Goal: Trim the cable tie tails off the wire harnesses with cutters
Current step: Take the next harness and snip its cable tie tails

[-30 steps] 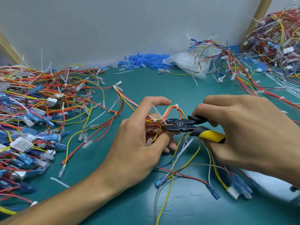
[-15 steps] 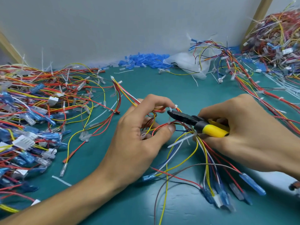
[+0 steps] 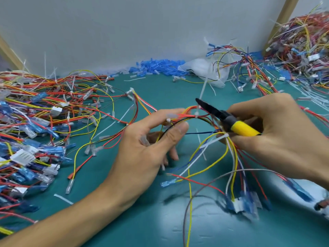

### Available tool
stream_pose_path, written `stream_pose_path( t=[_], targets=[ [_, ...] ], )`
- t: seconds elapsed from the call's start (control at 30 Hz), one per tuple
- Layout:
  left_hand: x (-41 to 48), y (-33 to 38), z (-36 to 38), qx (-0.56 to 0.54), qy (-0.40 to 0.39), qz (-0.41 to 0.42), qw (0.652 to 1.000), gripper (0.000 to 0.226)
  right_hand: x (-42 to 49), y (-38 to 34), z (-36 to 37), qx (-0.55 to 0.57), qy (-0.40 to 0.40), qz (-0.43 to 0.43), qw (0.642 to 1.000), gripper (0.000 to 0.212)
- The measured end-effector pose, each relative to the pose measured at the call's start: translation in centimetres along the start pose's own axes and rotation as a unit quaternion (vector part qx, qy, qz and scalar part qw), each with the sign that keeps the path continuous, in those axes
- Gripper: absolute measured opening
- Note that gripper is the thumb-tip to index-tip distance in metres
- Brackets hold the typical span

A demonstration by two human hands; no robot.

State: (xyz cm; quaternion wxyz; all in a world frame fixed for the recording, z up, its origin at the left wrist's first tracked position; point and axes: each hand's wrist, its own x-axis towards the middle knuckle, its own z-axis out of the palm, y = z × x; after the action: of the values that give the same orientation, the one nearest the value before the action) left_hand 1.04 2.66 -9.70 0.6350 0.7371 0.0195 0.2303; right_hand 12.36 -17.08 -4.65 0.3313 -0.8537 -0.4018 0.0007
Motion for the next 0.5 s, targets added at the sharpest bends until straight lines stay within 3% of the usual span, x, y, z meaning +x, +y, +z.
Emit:
stream_pose_path(
  t=[0.13,0.33,0.5],
  targets=[
    [-0.07,0.27,-0.02,0.022,-0.011,0.024,0.999,0.044,-0.41,-0.32,0.25,-0.038,-0.013,-0.013,0.999,0.024],
    [-0.12,-0.02,0.13,0.011,0.017,0.012,1.0,0.013,-0.6,-0.38,0.68,-0.044,-0.014,-0.03,0.998,0.027],
    [-0.01,-0.02,0.16,-0.003,0.05,0.006,0.999,0.013,-0.69,-0.33,0.97,-0.029,0.005,-0.024,0.999,0.027]
  ],
)
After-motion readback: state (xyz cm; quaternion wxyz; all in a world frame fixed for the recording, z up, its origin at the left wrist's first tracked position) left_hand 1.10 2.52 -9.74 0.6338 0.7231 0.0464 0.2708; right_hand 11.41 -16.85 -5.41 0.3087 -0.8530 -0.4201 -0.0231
